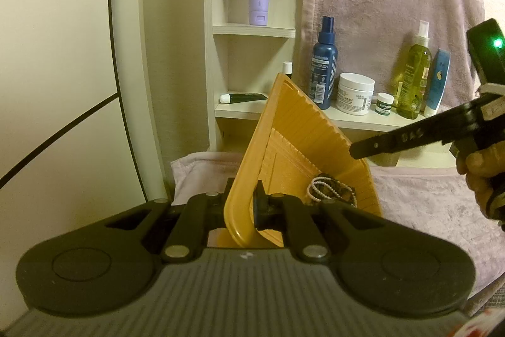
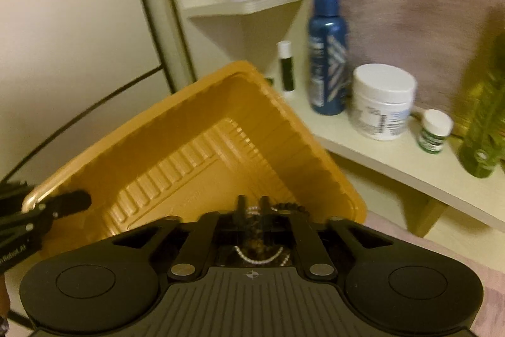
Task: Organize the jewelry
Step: 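Lower the pearl necklace into the tray and open the right tool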
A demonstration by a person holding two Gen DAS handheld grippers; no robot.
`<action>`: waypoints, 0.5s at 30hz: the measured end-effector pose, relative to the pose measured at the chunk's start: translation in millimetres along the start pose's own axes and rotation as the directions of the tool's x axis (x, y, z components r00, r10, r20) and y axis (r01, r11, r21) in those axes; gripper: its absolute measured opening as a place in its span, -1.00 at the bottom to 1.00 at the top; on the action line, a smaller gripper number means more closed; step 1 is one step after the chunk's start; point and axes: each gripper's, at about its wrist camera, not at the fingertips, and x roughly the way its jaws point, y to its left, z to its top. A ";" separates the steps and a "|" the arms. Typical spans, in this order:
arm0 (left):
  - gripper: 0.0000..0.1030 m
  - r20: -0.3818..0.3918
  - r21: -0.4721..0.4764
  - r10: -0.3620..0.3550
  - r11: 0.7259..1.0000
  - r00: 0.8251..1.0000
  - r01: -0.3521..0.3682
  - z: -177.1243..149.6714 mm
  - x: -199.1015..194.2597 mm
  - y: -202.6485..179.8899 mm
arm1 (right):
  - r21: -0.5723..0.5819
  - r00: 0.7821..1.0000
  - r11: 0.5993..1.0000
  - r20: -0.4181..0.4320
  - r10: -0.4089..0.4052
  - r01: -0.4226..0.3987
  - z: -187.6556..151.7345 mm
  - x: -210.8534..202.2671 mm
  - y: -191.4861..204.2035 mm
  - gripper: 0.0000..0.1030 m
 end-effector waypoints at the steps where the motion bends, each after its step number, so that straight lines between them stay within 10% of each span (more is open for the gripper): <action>1: -0.85 0.000 0.000 0.000 1.000 1.000 0.000 -0.1 0.0 0.0 | 0.013 1.000 1.000 0.012 -0.001 0.001 0.2 -3.8 -1.9 -0.04; 15: -0.85 -0.004 -0.008 -0.003 1.000 1.000 0.003 -0.8 0.8 2.5 | 0.152 0.992 0.987 0.106 -0.070 0.053 -27.7 -52.7 -21.1 0.07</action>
